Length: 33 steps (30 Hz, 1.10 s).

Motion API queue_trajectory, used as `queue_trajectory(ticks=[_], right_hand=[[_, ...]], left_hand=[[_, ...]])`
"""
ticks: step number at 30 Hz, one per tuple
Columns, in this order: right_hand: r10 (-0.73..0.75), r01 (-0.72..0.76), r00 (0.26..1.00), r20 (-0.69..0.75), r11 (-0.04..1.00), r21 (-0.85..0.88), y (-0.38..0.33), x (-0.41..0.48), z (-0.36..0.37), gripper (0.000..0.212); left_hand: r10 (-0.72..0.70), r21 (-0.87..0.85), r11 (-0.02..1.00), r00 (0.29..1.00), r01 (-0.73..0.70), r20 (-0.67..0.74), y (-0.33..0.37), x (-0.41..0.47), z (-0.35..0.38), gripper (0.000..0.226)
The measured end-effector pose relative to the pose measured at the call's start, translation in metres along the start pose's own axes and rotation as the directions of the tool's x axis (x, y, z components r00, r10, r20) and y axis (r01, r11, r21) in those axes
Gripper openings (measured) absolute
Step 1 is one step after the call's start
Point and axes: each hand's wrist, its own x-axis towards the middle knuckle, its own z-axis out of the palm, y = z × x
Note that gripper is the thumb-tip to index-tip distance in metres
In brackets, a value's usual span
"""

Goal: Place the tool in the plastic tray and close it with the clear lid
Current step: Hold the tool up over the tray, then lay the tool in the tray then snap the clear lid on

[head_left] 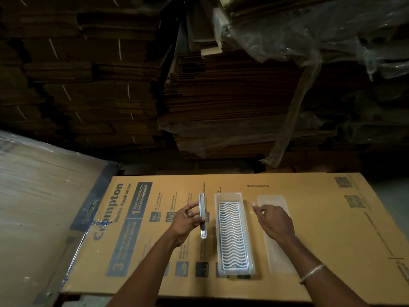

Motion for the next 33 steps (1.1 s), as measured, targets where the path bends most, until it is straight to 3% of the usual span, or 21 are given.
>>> queue_trajectory(ticks=[3,8,11,14,17,19,26,30,33], right_hand=[[0.033,-0.032,0.999,0.021,0.999,-0.023,0.010,-0.001,0.006,0.068],[0.130,-0.129,0.991,0.007,0.986,-0.108,0.034,-0.013,0.016,0.051],[0.275,-0.258,0.959,0.069,0.948,-0.185,0.049,-0.022,0.025,0.079],[0.399,-0.360,0.904,0.155,0.904,-0.230,0.060,-0.031,0.031,0.111],[0.456,-0.412,0.866,0.204,0.883,-0.225,0.066,-0.038,0.039,0.125],[0.469,-0.428,0.856,0.218,0.879,-0.208,0.069,-0.043,0.043,0.126],[0.453,-0.410,0.868,0.206,0.886,-0.218,0.072,-0.053,0.048,0.125],[0.449,-0.406,0.871,0.198,0.886,-0.225,0.072,-0.054,0.047,0.124],[0.449,-0.405,0.872,0.195,0.886,-0.227,0.073,-0.054,0.048,0.124]], left_hand=[[-0.003,0.046,0.999,1.000,0.003,-0.012,-0.001,-0.001,0.013,0.038],[0.026,0.335,0.942,1.000,-0.020,-0.014,-0.010,0.005,0.047,0.044],[0.020,0.551,0.835,0.999,0.002,-0.034,-0.014,0.006,0.077,0.049],[0.047,0.773,0.634,0.998,0.001,-0.040,-0.022,0.015,0.101,0.057],[0.032,0.877,0.479,0.998,0.030,-0.052,-0.028,0.024,0.114,0.050],[0.032,0.918,0.395,0.998,0.042,-0.060,-0.032,0.033,0.118,0.045],[-0.016,0.969,0.223,0.994,0.109,-0.108,-0.037,0.044,0.133,0.069],[0.001,0.975,0.197,0.994,0.106,-0.108,-0.043,0.049,0.135,0.042],[0.011,0.976,0.191,0.994,0.103,-0.107,-0.044,0.048,0.138,0.045]])
